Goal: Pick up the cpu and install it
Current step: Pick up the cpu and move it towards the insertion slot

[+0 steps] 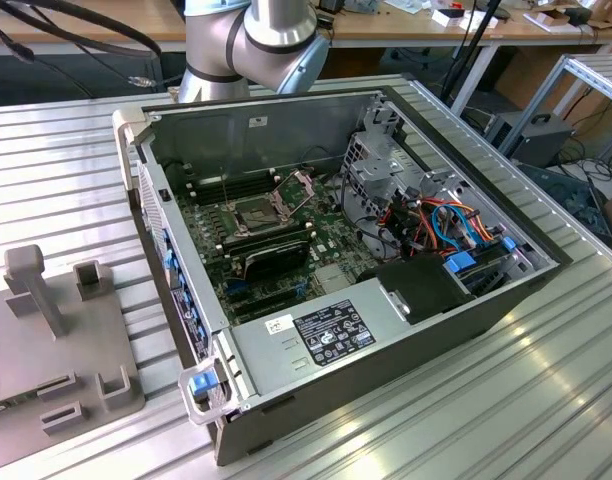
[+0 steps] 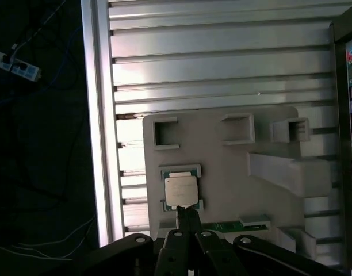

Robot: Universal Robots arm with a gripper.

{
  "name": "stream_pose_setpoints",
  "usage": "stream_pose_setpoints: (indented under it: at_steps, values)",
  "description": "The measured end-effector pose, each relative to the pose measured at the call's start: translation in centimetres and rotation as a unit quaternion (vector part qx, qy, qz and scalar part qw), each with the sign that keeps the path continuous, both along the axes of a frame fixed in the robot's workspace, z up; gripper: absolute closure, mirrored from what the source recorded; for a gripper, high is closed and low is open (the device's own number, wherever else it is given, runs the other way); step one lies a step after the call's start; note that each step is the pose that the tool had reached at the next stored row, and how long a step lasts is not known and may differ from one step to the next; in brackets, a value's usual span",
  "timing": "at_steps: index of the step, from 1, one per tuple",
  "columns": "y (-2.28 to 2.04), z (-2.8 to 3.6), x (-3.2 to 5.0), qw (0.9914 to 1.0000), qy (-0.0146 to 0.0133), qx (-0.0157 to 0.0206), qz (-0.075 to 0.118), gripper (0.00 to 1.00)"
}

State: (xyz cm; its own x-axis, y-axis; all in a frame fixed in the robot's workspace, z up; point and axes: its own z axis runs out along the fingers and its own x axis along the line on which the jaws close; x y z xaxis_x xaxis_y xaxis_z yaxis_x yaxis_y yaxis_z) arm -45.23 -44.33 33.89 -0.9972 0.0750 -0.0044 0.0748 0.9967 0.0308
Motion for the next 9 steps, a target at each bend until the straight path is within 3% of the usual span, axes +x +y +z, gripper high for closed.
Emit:
stream_pose_setpoints:
  at_steps: [9]
  values:
    - [-0.19, -1.51, 0.0, 1.0, 0.0001, 0.0, 0.0, 0.89]
